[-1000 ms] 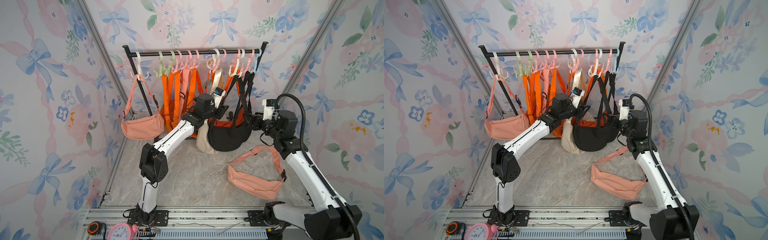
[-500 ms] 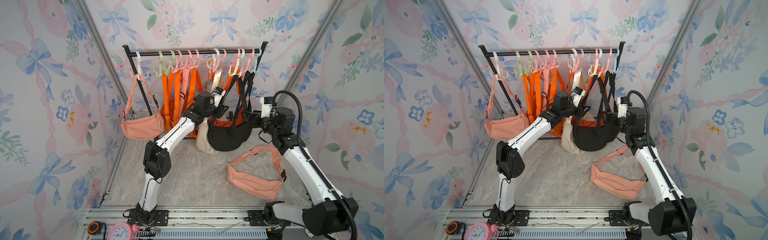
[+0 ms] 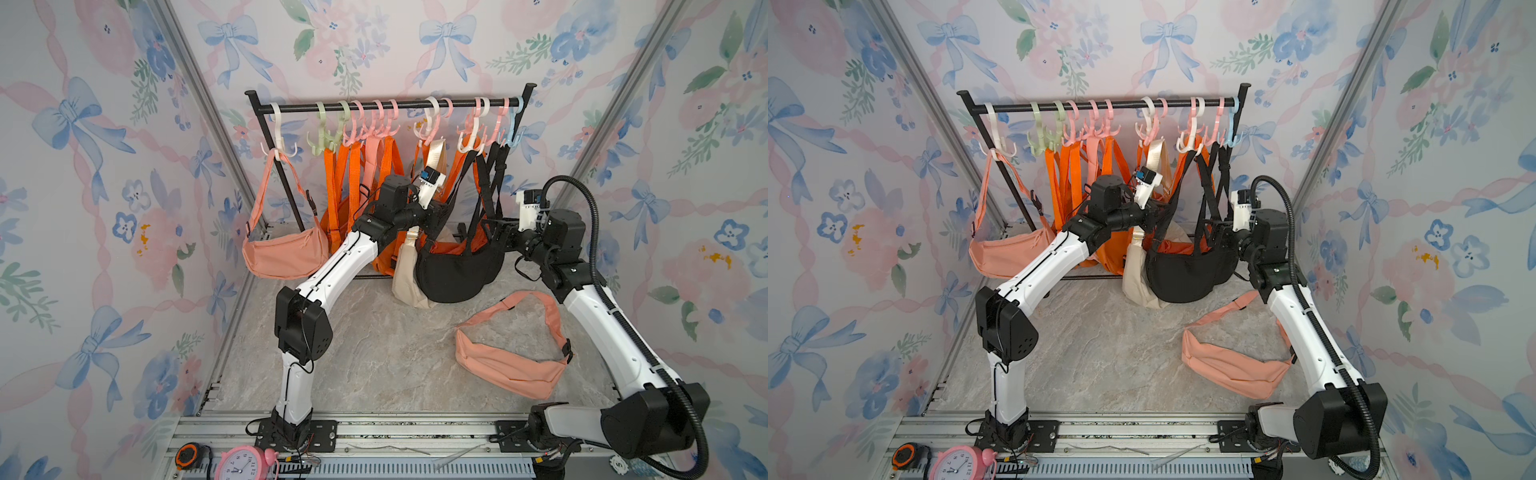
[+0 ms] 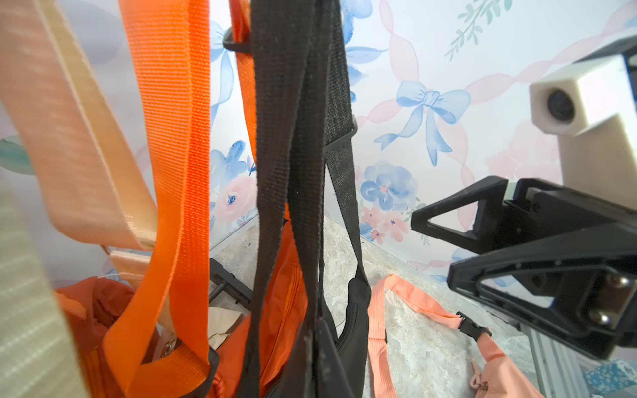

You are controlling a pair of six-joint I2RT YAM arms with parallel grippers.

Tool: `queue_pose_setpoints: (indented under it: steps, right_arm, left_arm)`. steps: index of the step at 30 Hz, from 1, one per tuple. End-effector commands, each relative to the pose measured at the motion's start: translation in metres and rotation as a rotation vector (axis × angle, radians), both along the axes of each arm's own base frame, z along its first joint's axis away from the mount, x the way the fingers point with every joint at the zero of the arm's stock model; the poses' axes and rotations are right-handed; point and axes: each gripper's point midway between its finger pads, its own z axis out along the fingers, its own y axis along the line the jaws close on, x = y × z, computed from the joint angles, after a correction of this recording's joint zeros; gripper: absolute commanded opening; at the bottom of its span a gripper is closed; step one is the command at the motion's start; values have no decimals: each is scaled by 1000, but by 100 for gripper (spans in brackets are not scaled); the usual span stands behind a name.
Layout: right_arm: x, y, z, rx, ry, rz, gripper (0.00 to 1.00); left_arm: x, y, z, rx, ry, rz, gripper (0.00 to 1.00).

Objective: Take the bag off the hook
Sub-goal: Pick up the bag from the hook.

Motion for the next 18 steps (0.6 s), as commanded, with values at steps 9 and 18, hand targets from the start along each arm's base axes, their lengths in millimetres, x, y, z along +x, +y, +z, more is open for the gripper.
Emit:
queue_pose_setpoints:
  steps: [9, 18]
  right_arm:
    - [10, 0, 15, -11, -19, 79, 76]
    - [16, -10, 12, 11, -10, 63, 77]
  left_arm:
    - [8, -3, 0, -17, 6, -7, 21]
    - [18, 11, -2, 21, -13, 66, 55]
